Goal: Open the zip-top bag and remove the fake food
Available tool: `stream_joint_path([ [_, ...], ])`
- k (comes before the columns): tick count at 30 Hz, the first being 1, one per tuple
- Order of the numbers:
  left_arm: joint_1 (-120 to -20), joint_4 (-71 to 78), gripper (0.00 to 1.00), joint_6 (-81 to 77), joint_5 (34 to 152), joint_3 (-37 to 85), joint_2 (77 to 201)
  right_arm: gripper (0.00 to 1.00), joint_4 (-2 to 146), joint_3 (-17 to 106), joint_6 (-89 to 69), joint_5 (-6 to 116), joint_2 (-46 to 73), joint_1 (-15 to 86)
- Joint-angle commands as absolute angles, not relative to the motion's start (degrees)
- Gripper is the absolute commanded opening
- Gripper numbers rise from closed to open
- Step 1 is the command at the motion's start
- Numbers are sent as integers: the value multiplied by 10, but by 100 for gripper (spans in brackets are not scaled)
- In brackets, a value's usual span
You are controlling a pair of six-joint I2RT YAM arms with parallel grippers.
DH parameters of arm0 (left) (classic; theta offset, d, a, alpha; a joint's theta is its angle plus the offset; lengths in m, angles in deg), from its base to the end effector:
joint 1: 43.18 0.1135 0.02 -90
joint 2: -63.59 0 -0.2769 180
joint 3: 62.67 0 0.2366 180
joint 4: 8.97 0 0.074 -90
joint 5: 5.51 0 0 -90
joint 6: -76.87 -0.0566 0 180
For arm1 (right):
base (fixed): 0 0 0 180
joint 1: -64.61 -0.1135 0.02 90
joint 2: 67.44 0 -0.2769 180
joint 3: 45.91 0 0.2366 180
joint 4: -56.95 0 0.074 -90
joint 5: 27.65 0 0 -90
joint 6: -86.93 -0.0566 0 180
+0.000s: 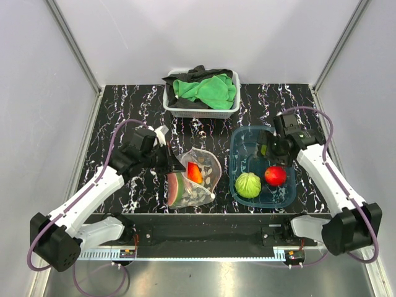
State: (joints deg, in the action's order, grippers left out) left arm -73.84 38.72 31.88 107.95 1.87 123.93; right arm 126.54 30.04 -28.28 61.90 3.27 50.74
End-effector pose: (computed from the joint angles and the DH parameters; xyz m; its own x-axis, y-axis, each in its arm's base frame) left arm 0.1694 -0.1266 0.2848 -0.9251 -0.2058 -0.3191 0.0877 0.7020 -0.7068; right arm 0.2141 0.0533 0.2787 -0.8953 0.2176 -0.3886 0.1529 0.9697 0.1908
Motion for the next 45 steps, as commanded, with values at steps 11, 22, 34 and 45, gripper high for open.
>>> stream_joint_path([
  [11, -738, 357, 0, 327, 1103, 59, 1263, 69, 1095, 453, -361, 487, 157, 239],
  [22, -768, 330, 0, 377, 1080, 80, 1294, 42, 954, 381, -356, 387, 306, 229],
  [34, -795, 311, 0, 392, 1092, 99, 1369, 64, 845, 338, -353, 305, 357, 226],
  [45, -799, 307, 0, 373, 1101, 115, 1413, 77, 781, 302, -341, 317, 372, 206],
])
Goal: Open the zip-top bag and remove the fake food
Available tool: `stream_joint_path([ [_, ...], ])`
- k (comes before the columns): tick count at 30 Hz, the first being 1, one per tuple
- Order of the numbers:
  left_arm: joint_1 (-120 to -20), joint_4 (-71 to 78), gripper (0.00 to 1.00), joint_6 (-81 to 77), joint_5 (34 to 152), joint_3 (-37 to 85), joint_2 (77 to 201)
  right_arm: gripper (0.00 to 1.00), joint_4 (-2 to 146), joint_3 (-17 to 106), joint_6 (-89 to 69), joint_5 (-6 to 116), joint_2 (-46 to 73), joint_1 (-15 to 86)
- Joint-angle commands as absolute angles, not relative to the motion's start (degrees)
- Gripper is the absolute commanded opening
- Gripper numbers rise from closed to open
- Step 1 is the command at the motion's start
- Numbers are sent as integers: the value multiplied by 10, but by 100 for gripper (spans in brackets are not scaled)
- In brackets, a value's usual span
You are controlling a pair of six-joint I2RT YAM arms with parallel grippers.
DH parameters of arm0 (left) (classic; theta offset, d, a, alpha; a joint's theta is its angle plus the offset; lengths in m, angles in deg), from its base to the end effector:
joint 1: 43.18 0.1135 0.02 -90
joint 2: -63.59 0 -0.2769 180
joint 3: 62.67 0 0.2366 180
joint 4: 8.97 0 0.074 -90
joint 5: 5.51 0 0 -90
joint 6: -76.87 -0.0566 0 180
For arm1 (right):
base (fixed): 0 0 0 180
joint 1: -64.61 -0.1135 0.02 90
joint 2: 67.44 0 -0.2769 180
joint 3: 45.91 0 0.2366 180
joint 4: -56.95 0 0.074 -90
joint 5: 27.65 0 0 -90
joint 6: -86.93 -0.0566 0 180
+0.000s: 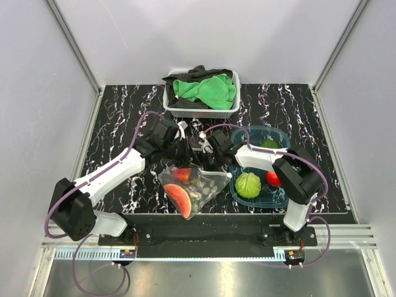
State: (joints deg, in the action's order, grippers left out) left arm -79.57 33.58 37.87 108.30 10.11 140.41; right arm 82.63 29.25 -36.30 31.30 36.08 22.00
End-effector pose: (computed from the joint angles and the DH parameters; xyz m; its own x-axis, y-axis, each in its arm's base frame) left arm 0.2113 -0.1841 0.2751 -0.9634 -0.1732 -0.2046 0.0277 0.6948 -0.7186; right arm 0.2488 0.2685 0.1712 -0.9383 -0.2252 -0.2624 -0.3452 0.6562 0.6710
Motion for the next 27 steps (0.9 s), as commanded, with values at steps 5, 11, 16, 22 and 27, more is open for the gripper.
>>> stream_joint_path([
  [5, -801, 308, 0, 367, 1095, 97, 1391, 84, 770, 304, -328, 338, 364, 202],
  [11, -801, 309, 0, 371, 1106, 76, 1381, 91, 726, 298, -462, 344, 408, 202],
  [16, -801, 309, 0, 367, 1109, 64, 1374, 92, 691, 293, -586, 379, 439, 202],
  [22, -801, 308, 0, 359, 1119, 43, 1362, 88, 658, 298, -649, 387, 465, 201],
  [27, -801, 310, 0, 346, 1121, 29, 1344, 60, 646, 278, -652, 389, 459, 200],
])
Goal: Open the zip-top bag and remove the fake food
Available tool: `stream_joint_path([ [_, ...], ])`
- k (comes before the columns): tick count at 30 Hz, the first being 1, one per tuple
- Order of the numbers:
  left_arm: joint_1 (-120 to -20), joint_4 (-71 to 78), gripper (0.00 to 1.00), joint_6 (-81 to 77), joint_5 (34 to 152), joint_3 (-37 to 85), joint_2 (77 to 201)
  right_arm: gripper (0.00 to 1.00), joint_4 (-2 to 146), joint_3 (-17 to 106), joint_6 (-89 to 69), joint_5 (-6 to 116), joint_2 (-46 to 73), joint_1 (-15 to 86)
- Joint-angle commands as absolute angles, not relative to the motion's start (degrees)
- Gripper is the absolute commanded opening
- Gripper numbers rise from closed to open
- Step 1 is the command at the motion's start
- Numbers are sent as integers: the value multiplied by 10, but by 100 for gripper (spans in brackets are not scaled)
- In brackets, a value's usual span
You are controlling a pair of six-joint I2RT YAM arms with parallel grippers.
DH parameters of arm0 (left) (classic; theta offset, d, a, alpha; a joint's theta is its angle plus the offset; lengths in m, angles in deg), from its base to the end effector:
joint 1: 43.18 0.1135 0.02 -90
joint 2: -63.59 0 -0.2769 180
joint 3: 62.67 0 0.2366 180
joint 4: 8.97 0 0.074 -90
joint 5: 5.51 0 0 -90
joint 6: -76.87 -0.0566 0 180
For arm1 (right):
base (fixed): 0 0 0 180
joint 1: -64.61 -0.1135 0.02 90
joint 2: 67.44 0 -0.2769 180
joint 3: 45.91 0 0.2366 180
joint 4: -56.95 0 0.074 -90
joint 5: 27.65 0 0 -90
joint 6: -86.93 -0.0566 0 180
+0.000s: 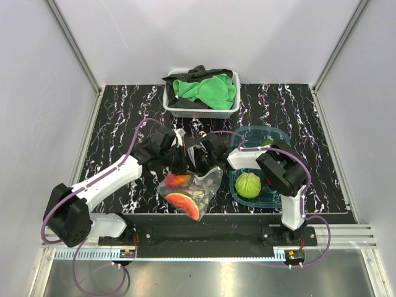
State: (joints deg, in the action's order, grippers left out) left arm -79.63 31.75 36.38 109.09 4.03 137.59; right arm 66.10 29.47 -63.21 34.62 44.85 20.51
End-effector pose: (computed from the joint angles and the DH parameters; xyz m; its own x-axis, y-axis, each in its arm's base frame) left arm 0.1970 -0.1748 0.2563 -0.9694 -0.1436 -0.1990 0.0414 0.7034 -0.7096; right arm 0.2692 0.2975 0.1383 -0.9928 0.1069 -0.0549 0.0263 0.6392 0.7686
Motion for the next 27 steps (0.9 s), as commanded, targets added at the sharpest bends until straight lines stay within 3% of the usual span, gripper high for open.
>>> stream_joint_path([
  [1, -801, 309, 0, 343, 1122, 28, 1343, 53, 643, 273, -651, 388, 456, 200],
  [2, -801, 309, 0, 341, 1122, 26, 1343, 46, 642, 271, -645, 390, 452, 200],
  [3, -800, 309, 0, 340, 1123, 26, 1342, 29, 642, 265, -642, 391, 443, 200],
  [7, -800, 309, 0, 334, 1115, 27, 1336, 0, 678, 260, -616, 411, 408, 200],
  [27, -779, 370, 0, 290, 1051, 33, 1292, 0, 969, 322, -408, 518, 173, 221],
])
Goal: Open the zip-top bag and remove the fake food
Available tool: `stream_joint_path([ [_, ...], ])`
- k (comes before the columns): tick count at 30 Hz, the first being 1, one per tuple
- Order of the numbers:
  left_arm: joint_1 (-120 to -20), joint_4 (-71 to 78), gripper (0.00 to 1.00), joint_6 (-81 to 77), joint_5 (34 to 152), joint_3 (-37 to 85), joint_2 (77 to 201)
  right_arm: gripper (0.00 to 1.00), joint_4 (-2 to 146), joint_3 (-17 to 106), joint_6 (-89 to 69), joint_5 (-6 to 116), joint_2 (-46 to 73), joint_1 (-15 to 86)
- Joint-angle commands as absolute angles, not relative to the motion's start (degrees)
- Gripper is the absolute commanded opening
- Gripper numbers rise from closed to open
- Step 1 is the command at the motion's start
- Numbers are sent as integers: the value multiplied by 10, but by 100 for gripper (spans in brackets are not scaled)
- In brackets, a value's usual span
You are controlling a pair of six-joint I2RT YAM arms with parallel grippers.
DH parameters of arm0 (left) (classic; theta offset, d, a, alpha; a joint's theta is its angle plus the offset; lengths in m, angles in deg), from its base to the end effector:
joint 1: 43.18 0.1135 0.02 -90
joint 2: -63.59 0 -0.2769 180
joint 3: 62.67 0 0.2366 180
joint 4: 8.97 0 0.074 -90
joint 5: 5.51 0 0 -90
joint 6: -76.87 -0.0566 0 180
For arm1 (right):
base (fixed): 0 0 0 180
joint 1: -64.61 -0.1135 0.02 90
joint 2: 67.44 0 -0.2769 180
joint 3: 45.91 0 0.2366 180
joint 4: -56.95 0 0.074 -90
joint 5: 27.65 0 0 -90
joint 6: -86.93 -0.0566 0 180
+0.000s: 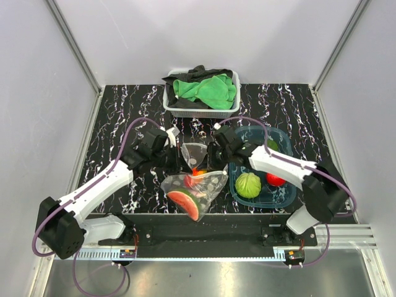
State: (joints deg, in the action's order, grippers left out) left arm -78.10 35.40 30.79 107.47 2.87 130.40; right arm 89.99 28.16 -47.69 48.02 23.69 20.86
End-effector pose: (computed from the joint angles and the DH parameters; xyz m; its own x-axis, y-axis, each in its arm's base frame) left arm 0.1806 -0.1530 0.2726 -0.9431 -0.1204 -0.3100 0.1342 0.7151 -0.6860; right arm 0.2318 0.2413 0.2221 -0.9456 0.0369 -0.3232 -0.1693 0.7927 0.5857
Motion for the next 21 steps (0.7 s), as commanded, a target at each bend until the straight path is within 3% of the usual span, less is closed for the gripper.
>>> stream_joint_path([
  [1, -779, 372, 0, 290, 1049, 34, 1292, 0, 984, 324, -392, 529, 162, 221],
  [10, -779, 402, 0, 294, 1043, 52, 1305, 0, 1035, 321, -350, 597, 44, 237],
  [21, -780, 408, 0, 312, 1051, 71, 1280, 0, 1024, 376, -341, 530, 102, 241],
])
